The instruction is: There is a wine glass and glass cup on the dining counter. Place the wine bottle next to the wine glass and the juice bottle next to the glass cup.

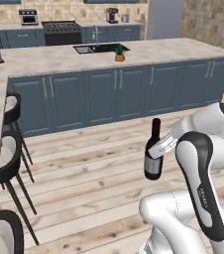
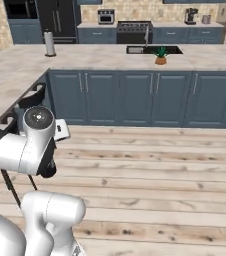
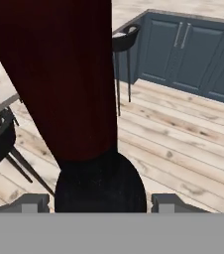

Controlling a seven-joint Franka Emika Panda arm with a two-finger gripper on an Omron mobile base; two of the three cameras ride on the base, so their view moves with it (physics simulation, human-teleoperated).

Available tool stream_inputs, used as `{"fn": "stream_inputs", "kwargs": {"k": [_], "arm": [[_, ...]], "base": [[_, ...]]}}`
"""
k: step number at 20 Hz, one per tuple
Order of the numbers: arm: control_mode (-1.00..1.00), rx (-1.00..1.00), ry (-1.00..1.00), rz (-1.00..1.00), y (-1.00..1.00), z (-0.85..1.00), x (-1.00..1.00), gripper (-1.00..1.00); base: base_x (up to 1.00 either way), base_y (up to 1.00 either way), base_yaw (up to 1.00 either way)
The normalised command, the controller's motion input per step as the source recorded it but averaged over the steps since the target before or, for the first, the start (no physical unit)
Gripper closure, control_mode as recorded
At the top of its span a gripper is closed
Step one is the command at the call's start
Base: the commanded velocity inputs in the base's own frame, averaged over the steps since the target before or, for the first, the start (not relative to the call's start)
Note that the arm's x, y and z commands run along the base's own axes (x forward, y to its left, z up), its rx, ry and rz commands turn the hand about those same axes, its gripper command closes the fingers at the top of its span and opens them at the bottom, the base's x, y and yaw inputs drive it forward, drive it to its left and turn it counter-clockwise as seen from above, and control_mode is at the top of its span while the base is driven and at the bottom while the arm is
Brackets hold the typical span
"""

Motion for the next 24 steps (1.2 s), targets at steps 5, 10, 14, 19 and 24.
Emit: {"fn": "stream_inputs", "kwargs": {"k": [5,10,14,19,24], "arm": [[1.0,0.0,0.0,0.0,0.0,0.0,0.0,1.0],[1.0,0.0,0.0,0.0,0.0,0.0,0.0,1.0],[1.0,0.0,0.0,0.0,0.0,0.0,0.0,1.0],[1.0,0.0,0.0,0.0,0.0,0.0,0.0,1.0],[1.0,0.0,0.0,0.0,0.0,0.0,0.0,1.0]], "base": [[0.7,-0.23,0.14],[0.68,-0.21,0.18],[0.52,-0.13,0.41],[0.36,-0.08,0.59],[0.25,-0.03,0.69]]}}
